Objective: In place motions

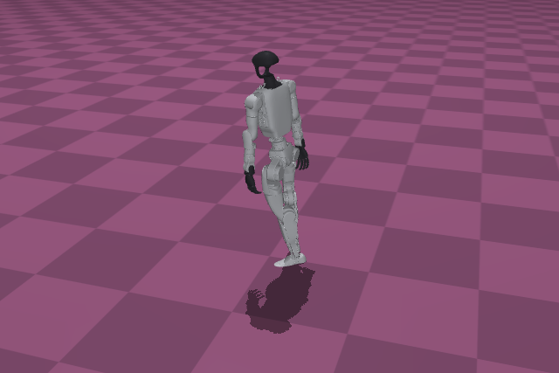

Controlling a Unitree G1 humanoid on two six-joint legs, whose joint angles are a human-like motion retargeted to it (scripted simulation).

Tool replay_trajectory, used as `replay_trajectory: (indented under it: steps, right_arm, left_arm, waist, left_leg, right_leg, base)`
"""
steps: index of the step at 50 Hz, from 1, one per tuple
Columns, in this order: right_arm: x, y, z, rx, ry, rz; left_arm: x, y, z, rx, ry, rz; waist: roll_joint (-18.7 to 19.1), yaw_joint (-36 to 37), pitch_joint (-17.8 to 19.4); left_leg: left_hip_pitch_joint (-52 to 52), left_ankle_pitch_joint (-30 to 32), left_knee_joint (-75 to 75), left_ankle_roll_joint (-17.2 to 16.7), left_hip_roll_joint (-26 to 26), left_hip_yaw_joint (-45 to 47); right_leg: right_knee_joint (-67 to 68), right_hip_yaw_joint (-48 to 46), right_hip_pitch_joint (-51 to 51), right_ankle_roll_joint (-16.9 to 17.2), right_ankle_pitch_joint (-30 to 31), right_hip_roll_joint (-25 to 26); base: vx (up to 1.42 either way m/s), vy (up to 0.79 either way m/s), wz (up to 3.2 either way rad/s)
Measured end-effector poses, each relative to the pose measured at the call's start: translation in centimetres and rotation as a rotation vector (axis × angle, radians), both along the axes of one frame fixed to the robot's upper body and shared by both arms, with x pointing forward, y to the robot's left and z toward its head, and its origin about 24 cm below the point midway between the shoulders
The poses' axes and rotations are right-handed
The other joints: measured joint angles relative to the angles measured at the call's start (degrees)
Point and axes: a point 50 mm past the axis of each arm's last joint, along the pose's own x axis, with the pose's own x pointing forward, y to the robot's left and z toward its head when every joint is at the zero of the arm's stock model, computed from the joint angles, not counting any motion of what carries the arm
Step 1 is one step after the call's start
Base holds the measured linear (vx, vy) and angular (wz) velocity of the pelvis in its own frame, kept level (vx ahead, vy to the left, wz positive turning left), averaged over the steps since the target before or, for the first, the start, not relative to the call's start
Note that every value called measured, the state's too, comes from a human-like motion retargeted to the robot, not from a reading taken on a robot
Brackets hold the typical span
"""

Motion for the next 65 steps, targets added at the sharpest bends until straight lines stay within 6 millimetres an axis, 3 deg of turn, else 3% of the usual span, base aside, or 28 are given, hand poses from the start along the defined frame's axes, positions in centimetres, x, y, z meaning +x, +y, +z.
replay_trajectory:
  steps: [3,6,10,15,20,26,30,35,37,39,43,48,51,55,60,65]
  right_arm:
    - [-2.9,-0.5,0.3,-0.001,0.118,-0.156]
    - [-5.2,-0.3,0.6,-0.012,0.184,-0.293]
    - [-7.4,0.9,0.7,0.0,0.23,-0.392]
    - [-7.6,2.2,0.6,0.055,0.231,-0.36]
    - [-6.5,2.4,0.3,0.049,0.188,-0.257]
    - [-2.4,2.0,-0.2,0.019,0.051,-0.105]
    - [0.6,1.9,-0.3,0.031,-0.058,-0.034]
    - [3.2,2.3,-0.1,0.093,-0.121,0.02]
    - [3.6,2.2,0.0,0.11,-0.118,0.028]
    - [3.7,1.9,0.0,0.109,-0.111,0.034]
    - [3.8,0.9,0.1,0.06,-0.107,0.041]
    - [1.9,-0.2,0.1,0.03,-0.041,0.047]
    - [0.0,-0.7,0.1,0.01,0.033,0.026]
    - [-3.2,-0.6,0.3,-0.014,0.153,-0.043]
    - [-6.6,0.2,0.7,0.011,0.236,-0.209]
    - [-9.0,0.7,1.1,0.016,0.313,-0.244]
  left_arm:
    - [0.0,0.0,0.0,0.011,0.003,-0.022]
    - [-0.2,0.1,0.0,0.015,0.012,-0.049]
    - [-1.3,-0.2,-0.2,0.018,0.04,-0.048]
    - [-3.0,-1.3,-0.4,0.0,0.08,0.011]
    - [-5.1,-2.4,-0.5,-0.017,0.13,0.003]
    - [-7.1,-2.7,-0.6,0.042,0.102,0.051]
    - [-7.5,-2.6,-0.5,0.115,0.069,0.099]
    - [-6.3,-2.4,-0.6,0.1,0.042,0.146]
    - [-5.4,-2.8,-0.7,0.07,0.028,0.156]
    - [-4.4,-3.7,-0.8,0.03,0.005,0.168]
    - [-1.9,-5.2,-0.9,-0.036,-0.065,0.137]
    - [-1.1,-5.9,-0.9,-0.057,-0.078,-0.014]
    - [-1.5,-6.0,-0.9,-0.062,-0.055,-0.081]
    - [-2.5,-5.8,-0.9,-0.083,-0.001,-0.115]
    - [-3.2,-5.2,-0.9,-0.087,0.032,-0.074]
    - [-3.9,-5.0,-0.9,-0.088,0.043,0.029]
  waist:
    - [0.14,-0.29,-0.33]
    - [-1.14,-1.63,-1.33]
    - [-1.66,-2.08,-2.79]
    - [-1.48,-4.64,-2.64]
    - [-0.31,-4.93,-5.7]
    - [1.31,-6.26,-8.05]
    - [-0.65,-6.59,-7.81]
    - [-7.62,-3.58,-6.28]
    - [-7.4,-2.33,-5.6]
    - [-7.98,0.18,-4.06]
    - [-9.35,4.08,-1.05]
    - [-4.77,6.13,0.32]
    - [-1.84,6.01,0.59]
    - [-0.03,2.36,-1.33]
    - [0.17,1.28,-1.18]
    - [-0.09,1.68,-1.98]
  left_leg:
    - [0.55,-0.38,0.27,-0.67,0.62,2.43]
    - [0.99,-0.62,0.31,-1.27,-0.59,3.56]
    - [1.1,-0.23,0.36,-2.31,-0.12,5.44]
    - [2.1,-0.02,1.21,-3.16,1.14,5.98]
    - [2.56,0.14,1.35,-4.93,2.46,8.62]
    - [4.2,0.62,4.06,-6.99,5.42,12.32]
    - [5.86,3.46,11.5,-5.05,8.18,12.08]
    - [-0.13,4.46,36.76,7.18,13.27,0.3]
    - [-4.88,4.88,41.83,6.2,12.31,-10.73]
    - [-9.08,5.2,44.15,4.41,7.3,-21.35]
    - [-12.18,-0.11,43.39,3.33,2.9,-24.89]
    - [-9.72,-0.39,23.11,0.21,-5.83,-32.84]
    - [-8.34,3.74,14.47,2.55,-7.59,-35.86]
    - [-7.69,4.49,12.33,0.17,-5.24,-33.55]
    - [-4.62,4.79,8.94,0.87,-5.28,-33.36]
    - [-4.78,4.56,8.96,0.72,-5.09,-33.15]
  right_leg:
    - [-2.55,-8.21,3.57,1.96,3.94,-1.4]
    - [-6.51,-12.28,5.51,6.45,9.72,-2.28]
    - [-9.7,-10.45,4.14,2.6,13.33,-1.08]
    - [-12.51,-10.32,5.23,2.98,14.07,1.0]
    - [-12.23,-6.54,2.9,2.41,12.92,2.2]
    - [-10.42,0.41,0.12,2.02,10.65,3.37]
    - [-9.41,5.92,0.23,1.96,9.86,1.96]
    - [-9.42,12.78,2.5,1.46,10.25,-2.38]
    - [-9.2,14.41,2.37,0.98,10.52,-1.7]
    - [-9.2,18.27,2.45,0.45,11.13,-1.46]
    - [-8.86,25.36,2.54,-0.07,12.15,-2.3]
    - [-9.36,30.48,2.96,-0.91,12.62,3.16]
    - [-9.52,33.1,3.63,-1.35,12.58,6.75]
    - [-9.24,33.65,2.74,-1.4,12.32,8.11]
    - [-9.07,33.44,3.61,-1.91,11.92,9.17]
    - [-9.48,33.68,3.68,-1.74,12.11,9.37]
  base:
    - [-0.11,0.2,-0.72]
    - [-0.11,0.15,-0.28]
    - [-0.16,0.1,-0.37]
    - [-0.21,0.16,-0.11]
    - [-0.18,0.22,-0.6]
    - [-0.22,0.25,-0.8]
    - [-0.21,0.21,-0.86]
    - [-0.18,0.17,-1.27]
    - [-0.22,0.19,-1.3]
    - [-0.28,0.23,-1.62]
    - [-0.28,0.23,-1.5]
    - [-0.1,0.17,-1.19]
    - [0.05,0.06,-0.97]
    - [0.04,0.01,-0.12]
    - [0.01,-0.03,-0.09]
    - [0.01,-0.09,-0.05]
